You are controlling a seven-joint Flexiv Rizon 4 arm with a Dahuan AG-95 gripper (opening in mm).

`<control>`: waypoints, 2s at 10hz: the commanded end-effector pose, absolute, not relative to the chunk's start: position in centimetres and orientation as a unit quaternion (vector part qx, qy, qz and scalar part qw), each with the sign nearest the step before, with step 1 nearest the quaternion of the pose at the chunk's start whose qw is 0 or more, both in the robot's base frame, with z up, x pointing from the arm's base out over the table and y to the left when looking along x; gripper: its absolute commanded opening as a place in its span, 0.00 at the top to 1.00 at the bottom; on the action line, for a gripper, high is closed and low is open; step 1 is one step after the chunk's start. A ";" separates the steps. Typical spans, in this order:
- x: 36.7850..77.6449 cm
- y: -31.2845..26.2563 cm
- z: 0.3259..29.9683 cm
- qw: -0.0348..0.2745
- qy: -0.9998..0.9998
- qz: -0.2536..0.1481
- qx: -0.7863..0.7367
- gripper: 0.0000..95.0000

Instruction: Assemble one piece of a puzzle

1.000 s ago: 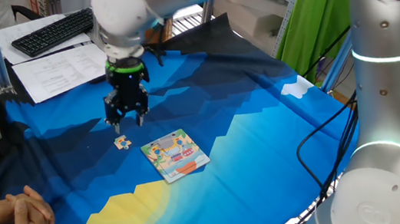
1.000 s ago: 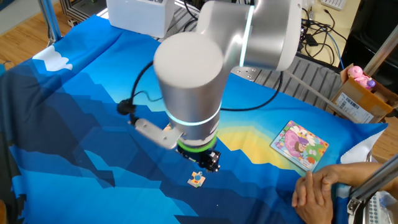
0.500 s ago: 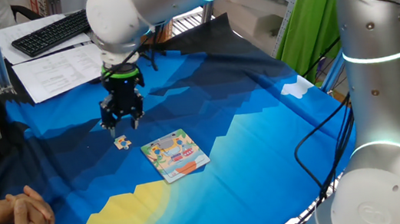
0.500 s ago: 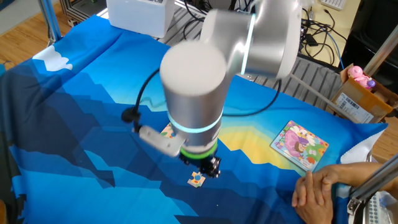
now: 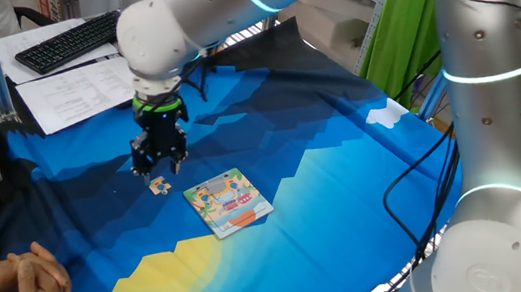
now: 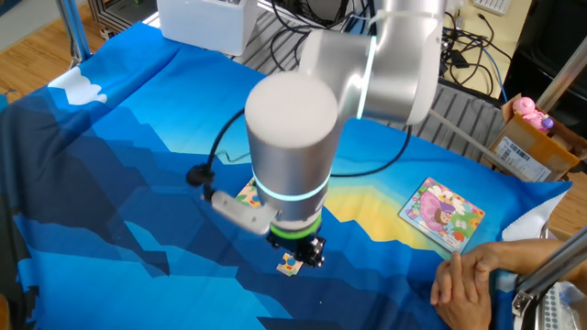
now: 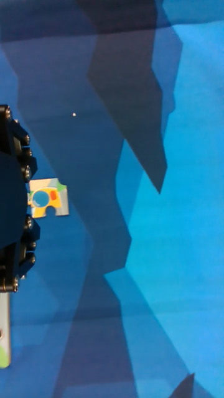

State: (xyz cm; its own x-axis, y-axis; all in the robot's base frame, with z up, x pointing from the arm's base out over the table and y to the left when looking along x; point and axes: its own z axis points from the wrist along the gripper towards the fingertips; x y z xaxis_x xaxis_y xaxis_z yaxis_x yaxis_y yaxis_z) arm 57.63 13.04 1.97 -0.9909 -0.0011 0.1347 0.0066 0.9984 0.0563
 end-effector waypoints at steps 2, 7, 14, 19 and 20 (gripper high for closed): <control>57.5 13.1 1.2 0.063 -0.998 -0.029 0.001 0.40; 57.6 13.2 0.8 0.063 -0.998 -0.028 0.009 0.60; 57.4 13.3 0.4 0.068 -0.997 -0.016 0.013 0.60; 57.4 13.1 0.2 0.069 -0.998 -0.010 0.012 0.40; 57.3 13.1 0.2 0.069 -0.997 -0.011 0.011 0.40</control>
